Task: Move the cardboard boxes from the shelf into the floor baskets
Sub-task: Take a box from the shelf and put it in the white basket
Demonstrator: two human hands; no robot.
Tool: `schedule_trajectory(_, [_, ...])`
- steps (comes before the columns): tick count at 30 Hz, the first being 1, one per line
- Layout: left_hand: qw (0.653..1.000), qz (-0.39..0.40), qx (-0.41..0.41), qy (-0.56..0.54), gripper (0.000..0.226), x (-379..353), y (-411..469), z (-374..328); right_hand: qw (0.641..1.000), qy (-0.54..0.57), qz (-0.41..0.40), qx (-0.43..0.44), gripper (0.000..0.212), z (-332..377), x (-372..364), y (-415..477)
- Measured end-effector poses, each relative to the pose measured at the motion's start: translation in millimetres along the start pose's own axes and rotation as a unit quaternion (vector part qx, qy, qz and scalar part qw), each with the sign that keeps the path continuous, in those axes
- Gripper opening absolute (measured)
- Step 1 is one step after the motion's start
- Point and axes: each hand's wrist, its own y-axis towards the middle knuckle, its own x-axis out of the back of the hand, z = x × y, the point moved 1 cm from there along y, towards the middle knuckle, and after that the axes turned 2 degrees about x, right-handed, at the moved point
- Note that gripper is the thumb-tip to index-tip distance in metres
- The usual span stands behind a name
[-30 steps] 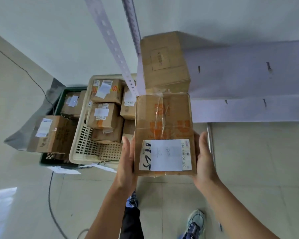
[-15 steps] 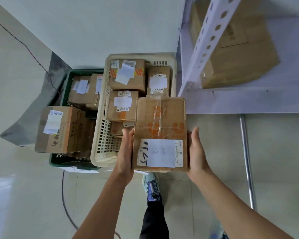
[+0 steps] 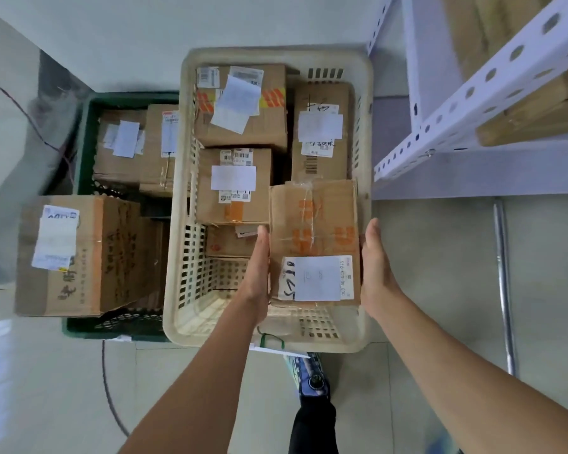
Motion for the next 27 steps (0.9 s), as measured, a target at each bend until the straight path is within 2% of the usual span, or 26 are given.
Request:
schedule_trajectory(8, [0.999,0.034,0.036,-0.003,0.075,5.2,51.0,1.1,0.999,-0.042,-0.004,0.014,0.091,-3.4,-5.9,45.1])
schedule_trajectory(12, [0.999,-0.002,0.049,0.005,0.062,8.0,54.9,-1.1,0.998,-0.052,0.007,0.031,0.099,2.3,-9.2,57.2])
schedule_trajectory(15, [0.999,-0.029,0.028,0.020,0.061,4.9,56.6,0.5,0.996,-0.069,0.011,0.051,0.094,3.5,-8.5,56.5])
schedule_trajectory(18, [0.997,-0.075,0.012,0.027,0.055,-0.5,61.2,5.4,0.989,-0.094,0.000,0.114,0.098,4.7,-8.7,52.0])
schedule_trajectory(21, [0.996,-0.092,0.012,0.010,0.094,-7.5,57.9,5.3,0.971,-0.150,-0.023,0.182,0.096,2.2,-13.9,45.0])
schedule_trajectory(24, [0.996,-0.092,0.017,-0.010,0.103,-17.2,53.9,4.2,0.958,-0.181,-0.029,0.221,0.086,-4.7,-13.9,41.1])
schedule_trajectory(27, [0.996,-0.092,0.013,-0.014,0.107,-19.3,54.4,7.1,0.964,-0.157,-0.018,0.214,0.089,-8.8,-7.8,39.1])
